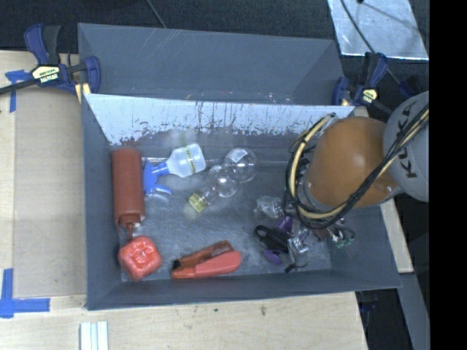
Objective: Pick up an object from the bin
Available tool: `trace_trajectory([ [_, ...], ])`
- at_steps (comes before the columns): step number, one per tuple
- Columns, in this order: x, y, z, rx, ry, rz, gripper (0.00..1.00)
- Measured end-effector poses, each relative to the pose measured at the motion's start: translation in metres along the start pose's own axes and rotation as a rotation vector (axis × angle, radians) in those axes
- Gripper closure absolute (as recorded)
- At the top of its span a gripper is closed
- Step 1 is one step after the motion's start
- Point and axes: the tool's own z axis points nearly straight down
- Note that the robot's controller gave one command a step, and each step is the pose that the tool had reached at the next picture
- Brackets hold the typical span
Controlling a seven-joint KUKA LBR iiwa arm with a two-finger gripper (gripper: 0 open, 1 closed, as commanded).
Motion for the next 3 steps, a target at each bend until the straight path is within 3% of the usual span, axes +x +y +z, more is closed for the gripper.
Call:
trace_trajectory([
  [1, -0.02, -0.0267, 0.0229, -0.001, -0.001, 0.108, 1.0],
  [3, -0.019, -0.0261, 0.0214, -0.001, 0.0, 0.109, 1.0],
])
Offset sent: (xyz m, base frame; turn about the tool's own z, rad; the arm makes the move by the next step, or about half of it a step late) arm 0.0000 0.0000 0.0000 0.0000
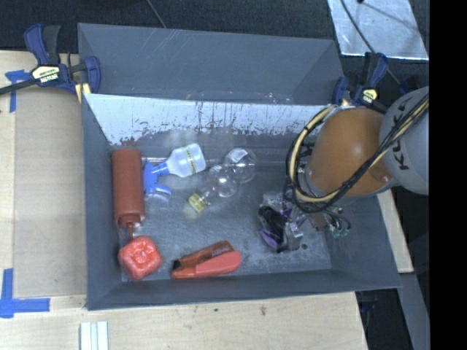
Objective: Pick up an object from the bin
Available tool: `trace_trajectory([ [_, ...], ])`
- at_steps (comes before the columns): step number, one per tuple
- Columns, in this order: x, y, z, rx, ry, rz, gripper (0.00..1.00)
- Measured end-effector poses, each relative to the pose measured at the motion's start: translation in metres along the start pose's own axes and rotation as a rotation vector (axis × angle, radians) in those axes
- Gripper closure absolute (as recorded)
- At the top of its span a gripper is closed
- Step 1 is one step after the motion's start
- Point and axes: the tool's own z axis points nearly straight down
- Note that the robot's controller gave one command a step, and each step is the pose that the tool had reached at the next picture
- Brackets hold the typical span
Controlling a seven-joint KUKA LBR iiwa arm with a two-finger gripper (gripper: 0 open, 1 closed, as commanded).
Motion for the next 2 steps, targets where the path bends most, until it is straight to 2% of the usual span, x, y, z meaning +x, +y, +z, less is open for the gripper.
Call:
trace_trajectory([
  [1, -0.003, 0.006, -0.041, 0.003, -0.006, -0.042, 1.0],
  [2, 0.01, -0.011, -0.174, 0.001, -0.002, -0.077, 1.0],
])
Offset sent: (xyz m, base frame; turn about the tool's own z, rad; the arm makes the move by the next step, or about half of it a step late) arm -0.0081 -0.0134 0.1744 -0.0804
